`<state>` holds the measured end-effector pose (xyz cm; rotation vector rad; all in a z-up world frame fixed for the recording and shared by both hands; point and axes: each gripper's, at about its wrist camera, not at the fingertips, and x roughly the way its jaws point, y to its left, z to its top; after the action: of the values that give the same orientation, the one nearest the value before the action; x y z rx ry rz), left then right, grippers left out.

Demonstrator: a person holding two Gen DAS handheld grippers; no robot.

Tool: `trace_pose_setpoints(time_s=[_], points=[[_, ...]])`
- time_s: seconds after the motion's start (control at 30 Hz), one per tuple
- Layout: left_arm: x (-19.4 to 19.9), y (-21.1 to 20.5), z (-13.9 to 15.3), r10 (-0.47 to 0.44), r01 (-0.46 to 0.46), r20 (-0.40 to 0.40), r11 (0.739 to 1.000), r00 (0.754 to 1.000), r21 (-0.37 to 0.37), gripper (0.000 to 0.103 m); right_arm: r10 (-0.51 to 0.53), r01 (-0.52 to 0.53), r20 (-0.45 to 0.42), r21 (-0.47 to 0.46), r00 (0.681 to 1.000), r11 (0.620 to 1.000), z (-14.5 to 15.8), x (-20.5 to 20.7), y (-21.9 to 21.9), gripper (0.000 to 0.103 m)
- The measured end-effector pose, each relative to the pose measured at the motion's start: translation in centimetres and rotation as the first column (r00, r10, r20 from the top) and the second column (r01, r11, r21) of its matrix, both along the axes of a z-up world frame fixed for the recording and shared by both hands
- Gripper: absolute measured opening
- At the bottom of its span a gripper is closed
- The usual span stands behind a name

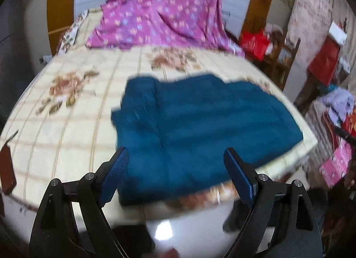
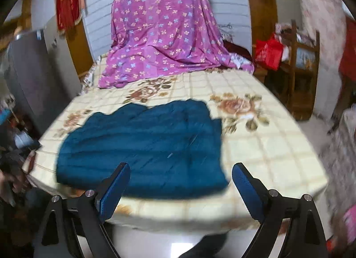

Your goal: Fold large clothes

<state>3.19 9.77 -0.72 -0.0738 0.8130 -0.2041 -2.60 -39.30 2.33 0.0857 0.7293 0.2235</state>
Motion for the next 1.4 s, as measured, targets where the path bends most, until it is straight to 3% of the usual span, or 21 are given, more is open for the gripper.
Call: trace_pose_setpoints(time_s=[0.1, 0.3, 0.47, 0.57, 0.63, 0.7, 0.8, 0.9, 1.03, 1.4], points=[[-3.1, -2.4, -0.8, -0.018, 0.020, -0.035, 0.998, 0.999, 0.056, 0.087, -0.009, 0.011, -0.033, 0.051, 0.999, 0.999, 0.0, -3.5, 0.4, 0.091], [-8.6, -6.6, 0.4, -0.064, 0.056, 0.040, 0.982, 0.997, 0.182, 0.087, 0.031, -0.031, 0.006, 0.030, 1.000, 0.999, 1.4, -9.9, 2.4, 0.091], [-10.2, -7.6, 2.2, -0.133, 0.125, 0.070, 0.986, 0.989, 0.108, 0.087, 0.051, -0.050, 0.034, -0.014, 0.998, 0.999, 2.4, -12.5, 3.6, 0.092], [-10.0, -7.0, 3.3, -0.060, 0.050, 0.120, 0.995, 0.991, 0.091, 0.087, 0.061, -0.058, 0.053, -0.051, 0.997, 0.997, 2.6, -12.9, 4.2, 0.092], [-10.1, -6.7, 3.8, -0.005, -0.013, 0.156, 0.993, 0.988, 0.120, 0.087, 0.068, -0.065, 0.054, -0.065, 0.996, 0.996, 2.4, -13.1, 4.5, 0.092], [-10.3, -6.6, 3.9, -0.002, -0.021, 0.174, 0.991, 0.985, 0.130, 0.087, 0.075, -0.070, 0.057, -0.089, 0.996, 0.994, 2.1, -13.3, 4.9, 0.092], [-10.5, -6.6, 3.7, 0.004, -0.021, 0.140, 0.993, 0.990, 0.118, 0.087, 0.085, -0.078, 0.053, -0.123, 0.995, 0.989, 1.5, -13.1, 5.2, 0.092], [-9.9, -6.2, 2.6, 0.062, -0.066, 0.046, 0.993, 0.997, 0.099, 0.087, 0.092, -0.087, 0.041, -0.113, 0.995, 0.990, 1.2, -13.0, 5.3, 0.092], [-10.1, -6.9, 1.5, 0.051, -0.050, -0.015, 0.997, 0.999, 0.063, 0.087, 0.095, -0.090, 0.032, -0.120, 0.995, 0.989, 1.1, -12.7, 5.5, 0.092], [-11.9, -9.5, 2.8, 0.020, -0.020, 0.001, 0.991, 1.000, 0.133, 0.087, 0.088, -0.079, 0.051, -0.164, 0.995, 0.983, 1.8, -13.5, 6.0, 0.092]])
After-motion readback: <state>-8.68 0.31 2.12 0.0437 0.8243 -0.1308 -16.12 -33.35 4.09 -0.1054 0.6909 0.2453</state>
